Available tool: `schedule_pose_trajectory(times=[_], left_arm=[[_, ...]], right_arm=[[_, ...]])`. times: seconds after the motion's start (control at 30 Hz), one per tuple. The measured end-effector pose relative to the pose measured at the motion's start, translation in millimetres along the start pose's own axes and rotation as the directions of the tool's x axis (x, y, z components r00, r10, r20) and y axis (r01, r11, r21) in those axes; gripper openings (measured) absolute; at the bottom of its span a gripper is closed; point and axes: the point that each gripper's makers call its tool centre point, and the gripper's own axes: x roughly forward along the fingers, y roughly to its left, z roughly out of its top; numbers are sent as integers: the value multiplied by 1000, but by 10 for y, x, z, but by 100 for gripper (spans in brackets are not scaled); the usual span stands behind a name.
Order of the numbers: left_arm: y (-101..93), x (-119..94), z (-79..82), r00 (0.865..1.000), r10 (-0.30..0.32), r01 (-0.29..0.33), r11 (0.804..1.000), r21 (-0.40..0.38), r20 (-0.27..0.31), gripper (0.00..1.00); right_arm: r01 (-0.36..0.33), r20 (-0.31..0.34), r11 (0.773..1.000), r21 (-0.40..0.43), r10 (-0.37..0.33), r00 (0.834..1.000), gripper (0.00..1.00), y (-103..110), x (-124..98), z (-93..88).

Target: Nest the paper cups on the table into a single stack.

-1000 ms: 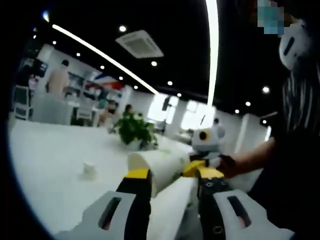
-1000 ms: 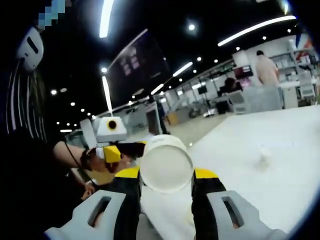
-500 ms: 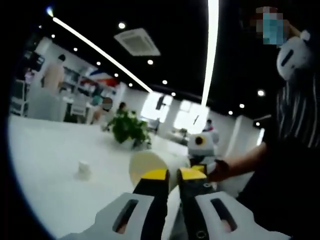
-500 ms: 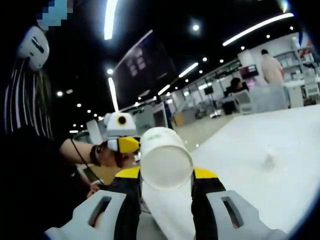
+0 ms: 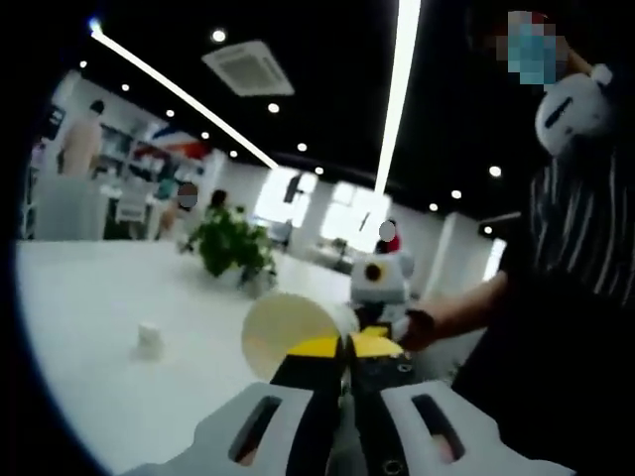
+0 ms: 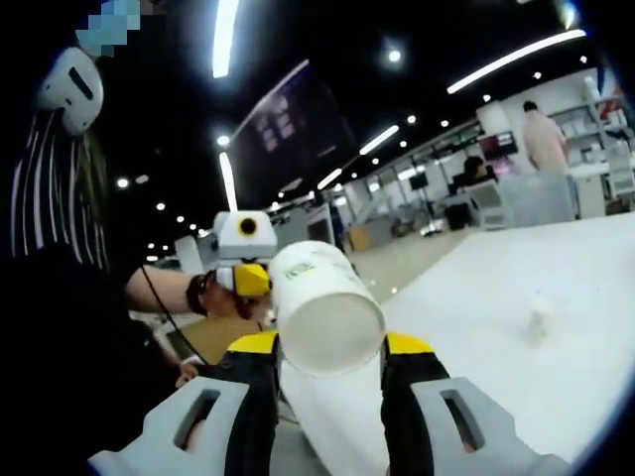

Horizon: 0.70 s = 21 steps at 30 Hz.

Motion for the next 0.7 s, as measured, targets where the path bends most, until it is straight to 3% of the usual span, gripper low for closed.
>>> schedule_pose_trajectory(times=[0.5, 0.7], left_arm=[[43, 50, 61, 998, 6, 0, 995, 98, -60, 0], [54, 65, 145, 998, 6, -2, 997, 76, -56, 0]], right_arm=[[47, 33, 999, -15, -46, 998, 40, -84, -23, 58], [84, 21, 996, -17, -84, 996, 42, -146, -98, -18]])
